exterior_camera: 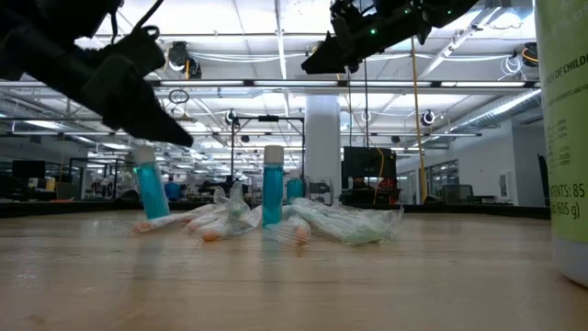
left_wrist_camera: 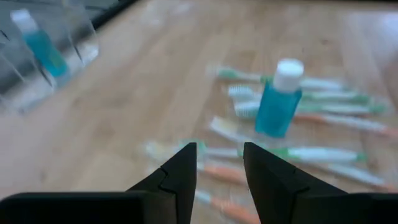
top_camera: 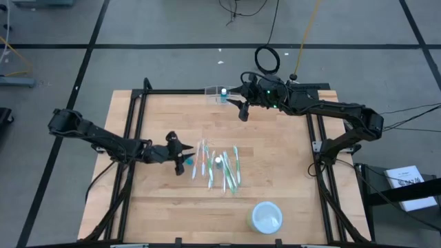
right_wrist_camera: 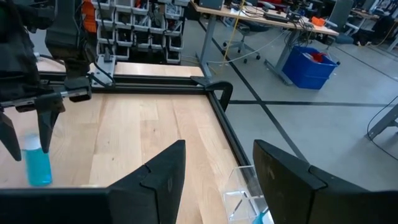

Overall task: Pick & Place toothbrushing station
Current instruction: Put the blue mouthwash into the transparent organizer

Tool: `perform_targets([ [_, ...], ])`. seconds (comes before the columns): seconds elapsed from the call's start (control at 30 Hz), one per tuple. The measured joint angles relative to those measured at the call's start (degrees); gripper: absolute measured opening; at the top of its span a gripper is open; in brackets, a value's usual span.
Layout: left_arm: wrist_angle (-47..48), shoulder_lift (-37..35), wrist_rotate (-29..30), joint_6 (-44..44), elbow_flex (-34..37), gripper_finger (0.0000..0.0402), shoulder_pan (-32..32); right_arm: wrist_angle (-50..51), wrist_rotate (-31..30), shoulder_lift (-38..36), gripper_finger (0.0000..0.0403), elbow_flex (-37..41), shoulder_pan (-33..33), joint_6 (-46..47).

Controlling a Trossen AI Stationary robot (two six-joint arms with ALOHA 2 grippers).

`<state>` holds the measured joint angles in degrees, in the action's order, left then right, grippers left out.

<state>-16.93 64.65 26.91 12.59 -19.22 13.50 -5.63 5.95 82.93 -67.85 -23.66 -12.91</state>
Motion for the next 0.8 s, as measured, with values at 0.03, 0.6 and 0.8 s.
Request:
perform_targets([
  [0.03,0.4,-0.3,0.0,-0.3,-0.8,0.0136,-0.2,0.2,-0.1,-0.1,0.0183,0.0,0.0,0.0],
  [0.6,45.1,-0.8,-16.0,20.8,-13.1,0.0136,0.3,1.2,-0.1,-0.9,0.0183,0.0,-0.2,-1.7],
  [0.8,62.7,-0.8,-16.4,22.9,-17.7,0.0168,-2.2,1.2,-0.1,-0.9,0.0183,0.0,-0.2,-2.0],
])
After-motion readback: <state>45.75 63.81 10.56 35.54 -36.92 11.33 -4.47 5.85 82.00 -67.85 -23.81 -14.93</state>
